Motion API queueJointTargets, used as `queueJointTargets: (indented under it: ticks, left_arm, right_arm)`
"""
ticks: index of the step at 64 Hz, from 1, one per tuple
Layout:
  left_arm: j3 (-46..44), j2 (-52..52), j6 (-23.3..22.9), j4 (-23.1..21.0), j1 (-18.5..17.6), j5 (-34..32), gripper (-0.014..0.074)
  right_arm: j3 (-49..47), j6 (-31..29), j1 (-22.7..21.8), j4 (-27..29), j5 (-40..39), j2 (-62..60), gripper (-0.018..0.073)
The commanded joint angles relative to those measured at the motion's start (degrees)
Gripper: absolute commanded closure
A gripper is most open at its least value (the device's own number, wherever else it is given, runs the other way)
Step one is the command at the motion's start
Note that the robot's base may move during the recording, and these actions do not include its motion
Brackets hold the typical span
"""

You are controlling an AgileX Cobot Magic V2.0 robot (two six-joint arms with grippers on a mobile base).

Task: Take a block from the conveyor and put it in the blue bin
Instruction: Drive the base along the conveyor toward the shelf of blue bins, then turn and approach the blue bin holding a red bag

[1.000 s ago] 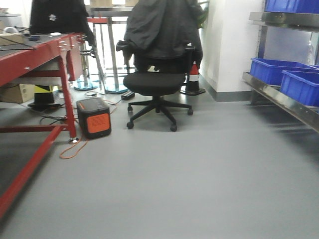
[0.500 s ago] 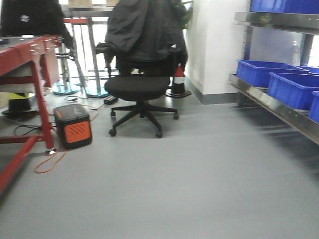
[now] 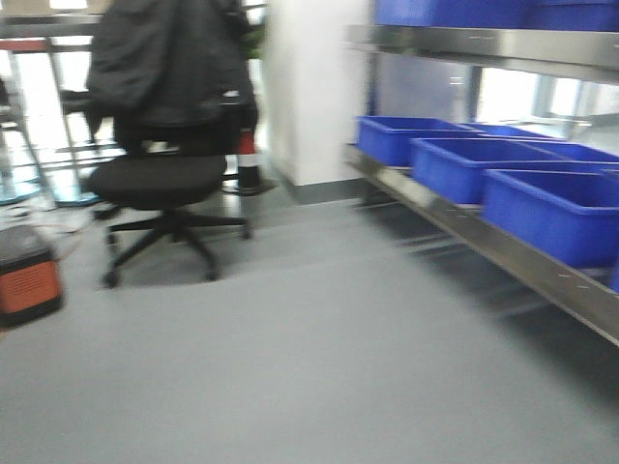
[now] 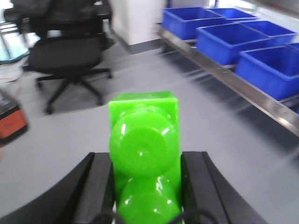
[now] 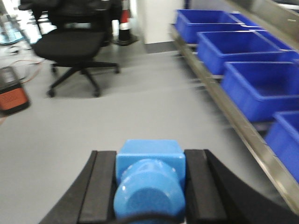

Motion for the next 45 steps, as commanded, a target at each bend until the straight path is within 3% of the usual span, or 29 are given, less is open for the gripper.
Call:
queueJointTargets:
  ticks: [1, 45]
  left_arm:
    - [-0.45, -0.21, -0.39, -0.24, -0.28, -1.20, 0.0707]
    - [-0.45, -0.21, -0.39, -0.24, -0.28, -1.20, 0.0707]
  right_arm:
    - [-0.47, -0.57, -0.29, -0.59, -1.21, -0.13, 0.0712]
    - [-0.47, -0.57, -0.29, -0.59, -1.21, -0.13, 0.0712]
